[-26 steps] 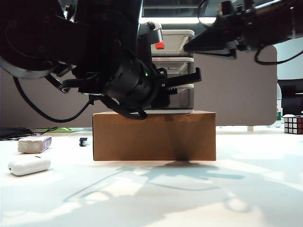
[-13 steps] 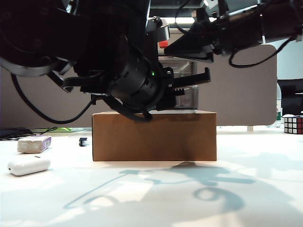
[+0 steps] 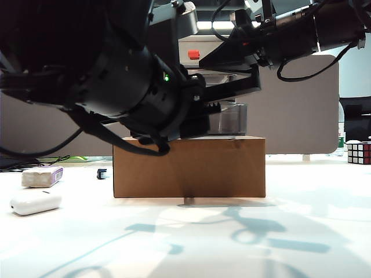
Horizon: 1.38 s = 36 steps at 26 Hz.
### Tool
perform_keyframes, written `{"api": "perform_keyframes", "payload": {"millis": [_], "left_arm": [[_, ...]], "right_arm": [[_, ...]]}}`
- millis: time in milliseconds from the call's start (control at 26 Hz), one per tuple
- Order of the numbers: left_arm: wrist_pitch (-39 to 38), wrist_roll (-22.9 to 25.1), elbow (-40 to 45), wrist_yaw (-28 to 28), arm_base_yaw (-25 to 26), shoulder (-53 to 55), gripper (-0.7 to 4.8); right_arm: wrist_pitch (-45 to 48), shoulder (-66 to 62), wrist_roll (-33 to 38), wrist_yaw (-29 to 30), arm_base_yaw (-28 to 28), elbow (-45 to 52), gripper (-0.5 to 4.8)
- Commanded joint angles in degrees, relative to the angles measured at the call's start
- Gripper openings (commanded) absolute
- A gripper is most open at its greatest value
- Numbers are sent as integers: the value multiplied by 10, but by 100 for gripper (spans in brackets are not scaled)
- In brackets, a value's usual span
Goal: Open the third layer of the drawer on the table, pick up the earphone case on the table and put it in, and finally close the drawer.
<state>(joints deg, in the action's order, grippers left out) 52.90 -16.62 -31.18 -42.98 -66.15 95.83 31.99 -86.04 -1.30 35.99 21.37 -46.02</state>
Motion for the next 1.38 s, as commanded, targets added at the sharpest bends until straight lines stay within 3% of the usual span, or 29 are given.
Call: {"api": "perform_keyframes", "payload": {"millis": [38,192,307,346,423,461,576,730,807,961,1037,1153,1268,1306,1383], "left_arm": [[-14,-4,1,-29,-16,-1,-6],[-18,-4,1,-32,-24,-1,-1],[-53,-6,1,-33,-40,-16,103],[-77,-6,1,-35,-48,-29,114],[-193,-11,1,-64,-75,-89,116],[-295,-18,1,-79,-85,-147,126],[-436,-29,1,-73,-81,-242,164],[-585,-26,1,-71,-55,-368,166],[-660,11,1,-38,-2,-445,184],[-715,113,3,167,160,-528,184],[-725,136,3,246,232,-537,180],[-728,150,5,385,365,-531,106],[-727,166,10,478,469,-508,103],[-728,170,11,496,496,-498,119],[-731,173,11,534,537,-477,236]], "right_arm": [[8,2,2,-13,0,-5,-5],[8,2,2,-13,0,-5,-5],[6,2,2,-1,0,-5,-5],[5,2,2,4,0,-5,-5],[-9,2,2,14,0,-5,-5],[-18,2,2,16,0,-5,-5],[-28,2,2,22,0,-5,-5],[-32,2,2,51,0,-5,-5],[-33,4,2,66,-1,-5,-5],[-35,12,2,78,-1,-5,-6],[-38,18,2,78,-1,-5,-5],[-40,25,2,84,-1,-5,-5],[-49,32,2,91,-1,-5,-5],[-52,34,2,91,-1,-5,-5],[-54,35,3,92,-1,-5,-5]]}}
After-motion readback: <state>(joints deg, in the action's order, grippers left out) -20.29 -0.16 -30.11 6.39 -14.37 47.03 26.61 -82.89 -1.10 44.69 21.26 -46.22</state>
